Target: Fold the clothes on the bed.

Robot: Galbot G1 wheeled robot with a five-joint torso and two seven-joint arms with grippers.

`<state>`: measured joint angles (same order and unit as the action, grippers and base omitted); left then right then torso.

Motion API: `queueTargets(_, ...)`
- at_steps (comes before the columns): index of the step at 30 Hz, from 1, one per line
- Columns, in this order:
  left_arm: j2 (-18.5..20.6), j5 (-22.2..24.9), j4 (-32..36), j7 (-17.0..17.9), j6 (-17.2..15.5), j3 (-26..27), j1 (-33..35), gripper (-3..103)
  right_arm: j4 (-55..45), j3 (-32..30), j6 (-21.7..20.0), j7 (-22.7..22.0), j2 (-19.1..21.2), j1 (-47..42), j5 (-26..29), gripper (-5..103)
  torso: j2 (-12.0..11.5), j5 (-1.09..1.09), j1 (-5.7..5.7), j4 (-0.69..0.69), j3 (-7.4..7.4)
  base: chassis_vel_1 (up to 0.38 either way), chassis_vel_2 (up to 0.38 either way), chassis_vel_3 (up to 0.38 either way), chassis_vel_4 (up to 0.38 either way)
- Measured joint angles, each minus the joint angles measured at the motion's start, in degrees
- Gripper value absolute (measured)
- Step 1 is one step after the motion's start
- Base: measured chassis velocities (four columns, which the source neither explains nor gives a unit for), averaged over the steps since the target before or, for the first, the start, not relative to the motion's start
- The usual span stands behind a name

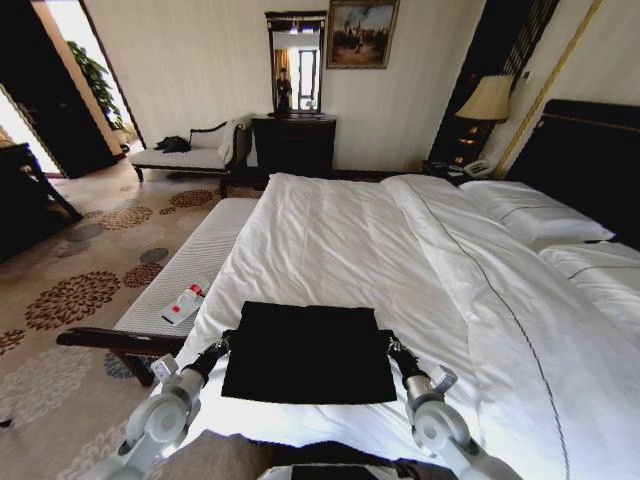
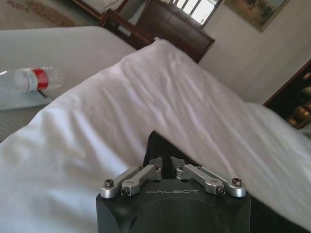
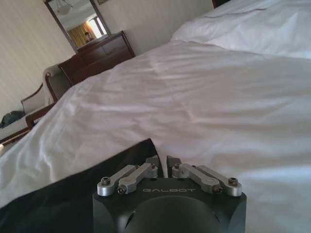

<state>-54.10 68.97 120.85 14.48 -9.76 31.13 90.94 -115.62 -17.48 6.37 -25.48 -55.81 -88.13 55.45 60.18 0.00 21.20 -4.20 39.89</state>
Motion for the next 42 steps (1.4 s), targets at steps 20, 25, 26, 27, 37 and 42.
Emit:
queueTargets(20,-2.17,6.93,-21.29,-0.77,-3.31,-5.67,-23.96,88,6.66,0.77,0.31,-0.34,0.1,12.27,3.4,87,0.0,-0.01,0.01,0.01,0.01,0.0,0.0,0.0,0.0)
queueTargets(25,-3.49,4.6,-26.21,-1.45,-3.25,-9.31,-27.78,99,7.94,0.9,0.29,-0.21,-0.63,12.35,2.99,99,-0.01,0.01,0.01,0.01,0.01,0.0,0.0,0.0,0.0)
queueTargets(26,-3.75,4.06,-26.9,-1.54,-3.19,-10.25,-28.48,99,8.04,0.9,0.29,-0.19,-0.83,12.36,2.9,99,0.0,0.01,0.01,0.02,0.01,0.0,0.0,0.0,0.0)
queueTargets(27,-4.05,3.4,-27.57,-1.62,-3.11,-11.42,-29.35,100,8.07,0.9,0.29,-0.18,-1.03,12.37,2.85,100,0.0,0.01,0.01,0.01,0.01,0.0,0.0,0.0,0.0)
queueTargets(37,-4.31,-3.0,-32.04,-2.46,-1.53,-19.43,-34.0,90,8.09,0.23,0.28,-0.22,-2.11,11.91,2.51,100,0.0,0.01,0.01,0.0,0.0,0.0,0.0,0.0,0.0)
queueTargets(42,-4.49,-4.86,-33.21,-3.16,-0.71,-20.96,-34.79,76,8.2,0.05,0.28,-0.26,-2.48,11.9,2.43,100,0.0,0.01,0.0,0.01,0.0,0.0,0.0,0.0,0.0)
